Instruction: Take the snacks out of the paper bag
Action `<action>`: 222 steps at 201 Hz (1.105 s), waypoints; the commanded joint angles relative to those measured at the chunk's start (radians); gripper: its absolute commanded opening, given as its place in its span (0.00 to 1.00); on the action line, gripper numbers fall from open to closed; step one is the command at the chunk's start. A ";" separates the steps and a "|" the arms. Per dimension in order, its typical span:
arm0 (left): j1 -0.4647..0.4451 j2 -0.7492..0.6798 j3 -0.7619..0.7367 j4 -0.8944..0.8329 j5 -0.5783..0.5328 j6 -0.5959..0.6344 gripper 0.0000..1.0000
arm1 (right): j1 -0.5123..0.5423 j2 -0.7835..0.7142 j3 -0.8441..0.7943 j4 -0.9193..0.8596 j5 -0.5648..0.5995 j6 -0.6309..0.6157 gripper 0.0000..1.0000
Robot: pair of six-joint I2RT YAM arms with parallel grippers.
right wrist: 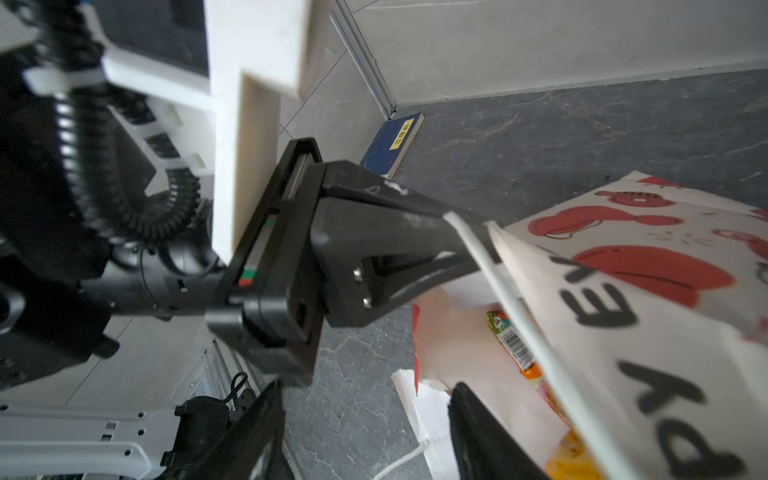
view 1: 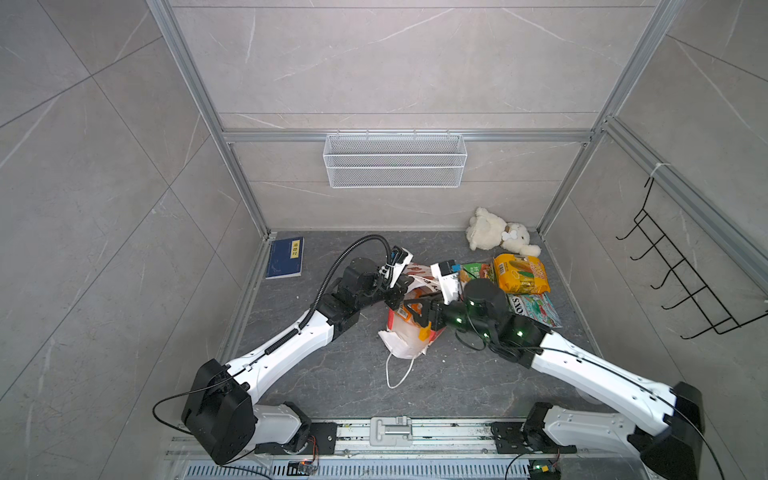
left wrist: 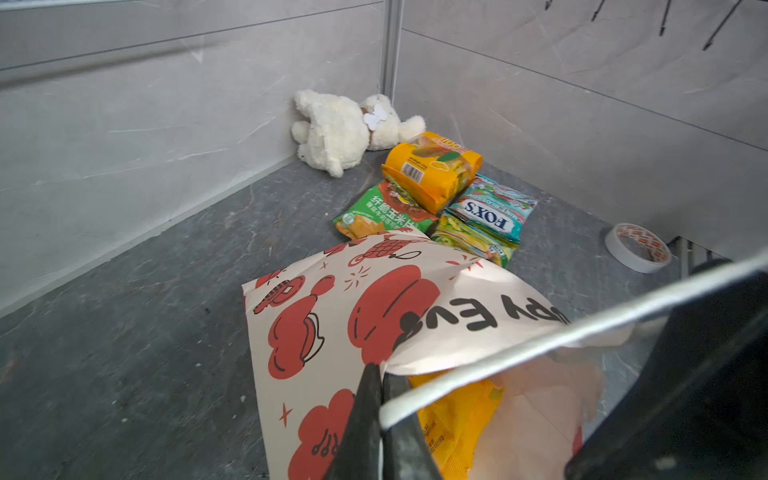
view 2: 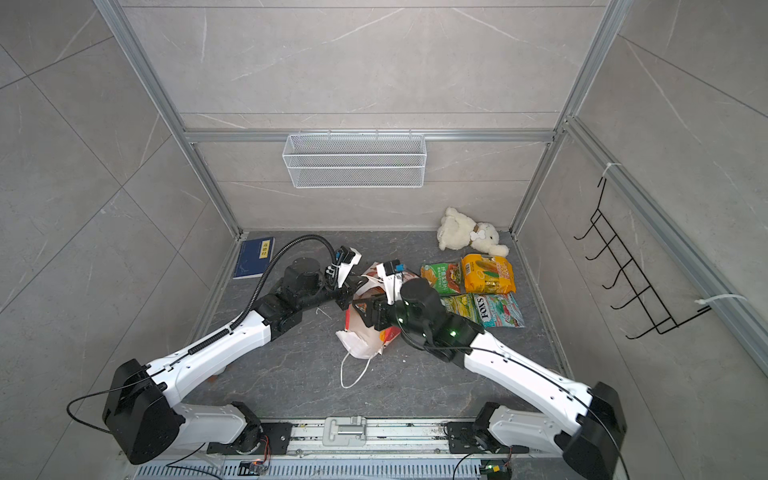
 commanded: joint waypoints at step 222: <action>0.067 -0.012 0.009 -0.032 -0.225 -0.057 0.00 | -0.146 -0.080 -0.428 0.427 -0.033 0.223 0.10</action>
